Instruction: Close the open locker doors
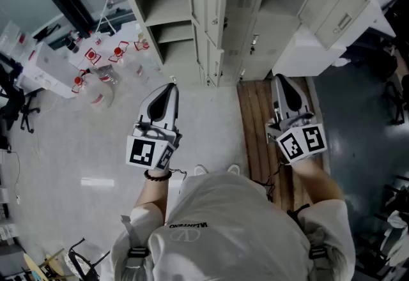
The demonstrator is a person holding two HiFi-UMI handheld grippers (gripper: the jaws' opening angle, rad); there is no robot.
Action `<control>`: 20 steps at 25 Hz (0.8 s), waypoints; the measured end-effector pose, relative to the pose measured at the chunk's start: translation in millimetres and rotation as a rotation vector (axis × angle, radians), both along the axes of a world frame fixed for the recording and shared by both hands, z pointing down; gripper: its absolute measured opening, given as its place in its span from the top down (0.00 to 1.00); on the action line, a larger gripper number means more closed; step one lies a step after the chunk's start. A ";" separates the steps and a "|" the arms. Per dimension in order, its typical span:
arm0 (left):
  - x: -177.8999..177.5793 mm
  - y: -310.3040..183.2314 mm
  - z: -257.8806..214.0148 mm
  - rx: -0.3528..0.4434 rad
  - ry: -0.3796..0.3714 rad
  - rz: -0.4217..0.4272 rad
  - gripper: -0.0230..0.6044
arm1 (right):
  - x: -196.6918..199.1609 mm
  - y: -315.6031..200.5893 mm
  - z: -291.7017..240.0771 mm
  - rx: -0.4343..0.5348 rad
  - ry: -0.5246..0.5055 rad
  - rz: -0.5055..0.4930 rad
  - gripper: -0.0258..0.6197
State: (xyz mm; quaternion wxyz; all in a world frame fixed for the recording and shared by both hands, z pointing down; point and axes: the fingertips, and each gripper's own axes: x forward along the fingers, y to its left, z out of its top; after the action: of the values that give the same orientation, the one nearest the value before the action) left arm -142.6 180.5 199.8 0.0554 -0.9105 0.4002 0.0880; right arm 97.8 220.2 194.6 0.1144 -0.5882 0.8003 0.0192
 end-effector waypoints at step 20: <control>3.9 -37.8 52.5 -0.089 -0.045 0.043 0.96 | -34.1 -44.4 27.7 -0.071 0.020 0.006 0.94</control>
State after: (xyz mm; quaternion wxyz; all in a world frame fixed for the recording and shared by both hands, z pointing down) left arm -138.6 142.7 252.3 0.0222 -0.9221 0.3828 0.0509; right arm 63.6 175.8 222.4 0.0856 -0.5940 0.7999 -0.0031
